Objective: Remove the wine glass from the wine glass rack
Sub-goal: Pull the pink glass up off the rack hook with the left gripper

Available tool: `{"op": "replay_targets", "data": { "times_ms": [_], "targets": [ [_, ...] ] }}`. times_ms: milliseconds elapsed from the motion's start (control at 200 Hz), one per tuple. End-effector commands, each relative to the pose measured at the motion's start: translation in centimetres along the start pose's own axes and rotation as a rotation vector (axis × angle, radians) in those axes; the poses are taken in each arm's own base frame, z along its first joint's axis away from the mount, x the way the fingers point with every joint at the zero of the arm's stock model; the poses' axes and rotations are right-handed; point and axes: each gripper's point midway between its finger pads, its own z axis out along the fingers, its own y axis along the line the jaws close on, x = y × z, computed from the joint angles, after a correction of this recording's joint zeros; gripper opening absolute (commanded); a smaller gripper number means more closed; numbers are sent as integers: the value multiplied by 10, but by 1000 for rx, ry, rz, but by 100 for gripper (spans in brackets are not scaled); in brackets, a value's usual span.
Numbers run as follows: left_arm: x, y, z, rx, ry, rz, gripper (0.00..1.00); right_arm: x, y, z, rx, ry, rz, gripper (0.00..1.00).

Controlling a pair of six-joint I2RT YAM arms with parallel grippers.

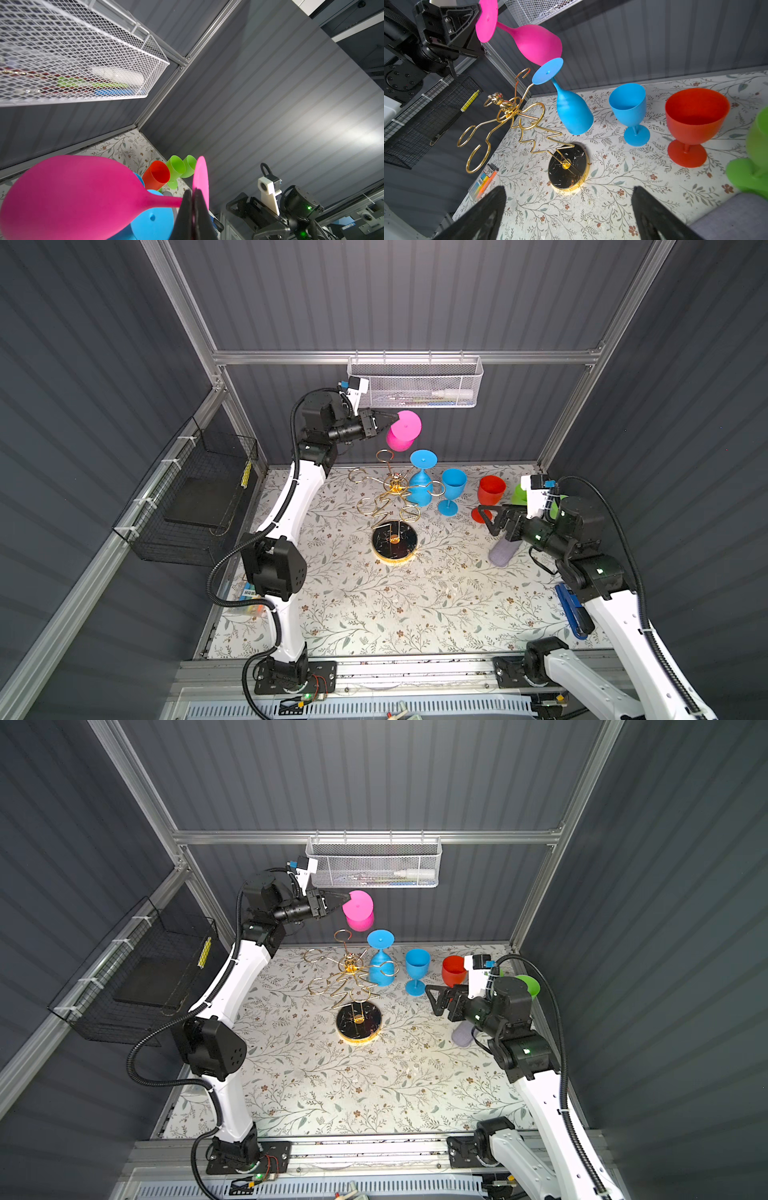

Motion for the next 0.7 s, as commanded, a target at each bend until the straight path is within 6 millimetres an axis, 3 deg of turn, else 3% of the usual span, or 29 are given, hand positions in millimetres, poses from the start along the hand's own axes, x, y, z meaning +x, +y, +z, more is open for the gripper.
{"op": "replay_targets", "data": {
  "times_ms": [0, 295, 695],
  "targets": [
    [-18, -45, -13, 70, -37, 78, 0, -17, 5, -4, 6, -37, -53, 96],
    [-21, -86, -25, 185, -44, 56, 0, -47, 17, -7, -7, -103, -123, 96],
    [-15, -126, -40, 329, -52, -23, 0, -90, 53, -17, -98, -250, -266, 97]
  ]
}}
